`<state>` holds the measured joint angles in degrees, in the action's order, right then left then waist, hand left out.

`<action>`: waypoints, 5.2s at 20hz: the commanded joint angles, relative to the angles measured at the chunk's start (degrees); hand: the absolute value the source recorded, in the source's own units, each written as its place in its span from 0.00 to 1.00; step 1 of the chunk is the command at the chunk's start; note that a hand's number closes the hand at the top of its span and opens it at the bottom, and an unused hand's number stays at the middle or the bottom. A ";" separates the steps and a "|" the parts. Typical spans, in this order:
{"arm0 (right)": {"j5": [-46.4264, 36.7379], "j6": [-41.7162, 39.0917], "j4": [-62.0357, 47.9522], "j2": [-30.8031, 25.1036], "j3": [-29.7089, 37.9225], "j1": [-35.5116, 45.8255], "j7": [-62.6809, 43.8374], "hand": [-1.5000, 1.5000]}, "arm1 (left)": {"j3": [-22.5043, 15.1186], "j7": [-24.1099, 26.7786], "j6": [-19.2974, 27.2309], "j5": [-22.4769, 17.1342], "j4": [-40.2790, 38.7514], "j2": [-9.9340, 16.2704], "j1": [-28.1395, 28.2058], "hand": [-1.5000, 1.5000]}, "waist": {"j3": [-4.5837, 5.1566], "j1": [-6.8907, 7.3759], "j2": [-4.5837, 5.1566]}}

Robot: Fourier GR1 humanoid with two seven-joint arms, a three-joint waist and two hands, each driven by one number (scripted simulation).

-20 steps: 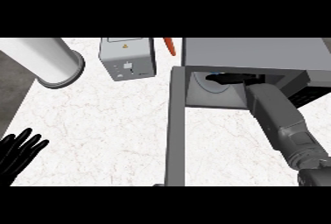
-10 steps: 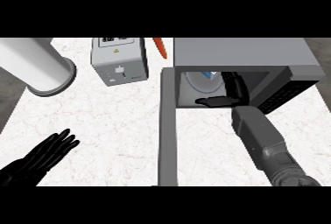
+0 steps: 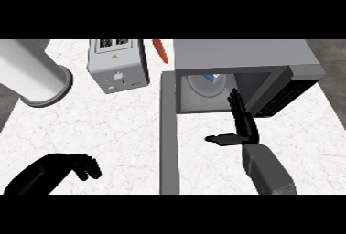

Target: Pick up the milk, place it into the microwave and close the microwave

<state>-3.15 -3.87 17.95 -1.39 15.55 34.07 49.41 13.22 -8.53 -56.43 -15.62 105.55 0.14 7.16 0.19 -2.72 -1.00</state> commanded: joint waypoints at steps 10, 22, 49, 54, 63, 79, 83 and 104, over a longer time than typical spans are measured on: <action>1.37 -5.49 20.29 -3.56 -3.54 -25.93 2.76 0.00 | -10.57 10.31 5.89 20.24 -8.89 -0.14 -8.09 1.00 | 0.24 -1.87 0.14; 8.68 -15.96 53.79 -7.54 -6.57 -53.81 1.35 0.00 | -31.21 23.54 24.83 30.31 -21.51 -0.14 -10.65 1.00 | 0.16 -0.78 0.67; 26.75 -23.04 102.02 -16.29 -15.54 -66.58 -26.42 0.00 | -72.07 20.34 79.18 4.96 -37.18 -0.07 -35.69 1.00 | 0.26 -5.09 2.34; 27.64 -21.97 105.63 -16.87 -15.94 -67.68 -29.28 0.00 | -69.87 20.41 84.31 -0.73 -39.74 -0.08 -41.19 1.00 | 0.26 -6.48 2.51; 30.87 -20.87 109.01 -17.81 -15.83 -67.37 -32.85 0.00 | -67.08 20.34 88.70 -8.51 -46.65 -0.12 -51.57 1.00 | 0.15 -8.31 3.22; 35.08 -18.11 112.88 -19.96 -13.76 -65.66 -38.39 0.00 | -60.22 26.90 86.08 -24.02 -59.27 -0.14 -61.93 1.00 | -0.02 -11.39 4.71; 35.98 -18.41 113.19 -20.41 -13.22 -64.23 -38.32 0.00 | -58.54 27.48 85.04 -26.99 -60.83 -0.13 -62.95 1.00 | -0.07 -11.62 5.08; 39.74 -22.03 116.16 -23.51 -15.20 -61.95 -40.10 0.00 | -58.62 36.70 90.60 -33.93 -63.13 -0.14 -62.28 1.00 | -0.08 -14.11 5.72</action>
<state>35.42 -25.14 132.37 -24.39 0.98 -27.77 9.75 -48.72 28.41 33.97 -48.03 48.56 -0.03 -51.38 0.10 -15.58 3.76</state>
